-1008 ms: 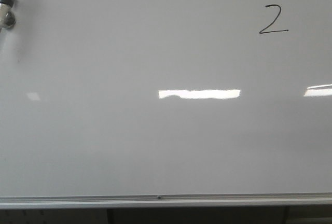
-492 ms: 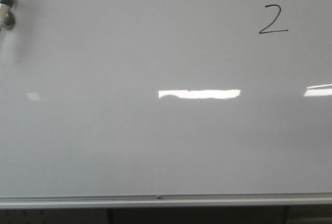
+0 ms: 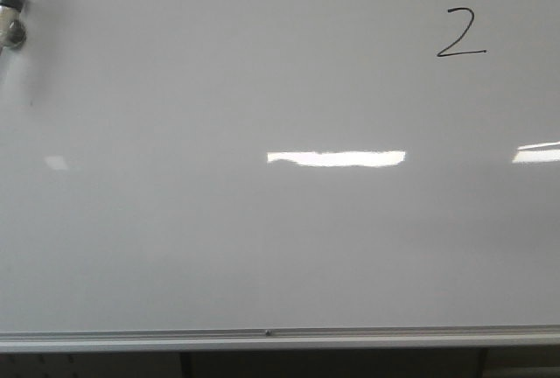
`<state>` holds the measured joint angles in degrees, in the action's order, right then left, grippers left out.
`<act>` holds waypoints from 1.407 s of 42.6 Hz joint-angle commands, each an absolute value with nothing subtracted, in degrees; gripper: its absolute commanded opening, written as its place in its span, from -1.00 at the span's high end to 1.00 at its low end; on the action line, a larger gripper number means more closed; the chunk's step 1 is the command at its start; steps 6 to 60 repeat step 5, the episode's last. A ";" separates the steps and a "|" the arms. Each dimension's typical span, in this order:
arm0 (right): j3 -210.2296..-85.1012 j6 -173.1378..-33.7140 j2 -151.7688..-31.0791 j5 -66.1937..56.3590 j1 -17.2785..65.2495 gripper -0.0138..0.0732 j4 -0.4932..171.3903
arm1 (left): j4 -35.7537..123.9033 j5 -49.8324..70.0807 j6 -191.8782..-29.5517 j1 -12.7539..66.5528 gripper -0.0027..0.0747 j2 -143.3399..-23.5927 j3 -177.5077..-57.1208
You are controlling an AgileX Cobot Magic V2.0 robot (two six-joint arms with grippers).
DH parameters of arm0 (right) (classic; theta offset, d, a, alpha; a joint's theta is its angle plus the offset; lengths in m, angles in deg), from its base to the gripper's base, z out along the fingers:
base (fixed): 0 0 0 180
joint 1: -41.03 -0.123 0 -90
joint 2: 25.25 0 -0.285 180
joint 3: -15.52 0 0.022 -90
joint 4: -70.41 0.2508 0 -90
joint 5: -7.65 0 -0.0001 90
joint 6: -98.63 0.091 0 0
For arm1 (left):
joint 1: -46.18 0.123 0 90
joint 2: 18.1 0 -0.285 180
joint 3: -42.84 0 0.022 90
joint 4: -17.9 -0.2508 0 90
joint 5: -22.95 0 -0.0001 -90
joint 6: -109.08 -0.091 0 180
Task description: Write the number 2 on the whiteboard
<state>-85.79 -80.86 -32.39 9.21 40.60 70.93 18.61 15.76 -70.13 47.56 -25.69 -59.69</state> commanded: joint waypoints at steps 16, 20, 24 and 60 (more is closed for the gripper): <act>-85.93 -81.37 -31.36 14.14 40.70 0.84 70.96 | 18.61 20.71 -69.84 47.64 0.98 -24.16 -57.71; -85.93 -81.37 -31.36 14.14 40.70 0.84 70.96 | 18.61 20.71 -69.84 47.64 0.98 -24.16 -57.71; -85.93 -81.37 -31.36 14.14 40.70 0.84 70.96 | 18.61 20.71 -69.84 47.64 0.98 -24.16 -57.71; -85.93 -81.37 -31.36 14.14 40.70 0.84 70.96 | 18.61 20.71 -69.84 47.64 0.98 -24.16 -57.71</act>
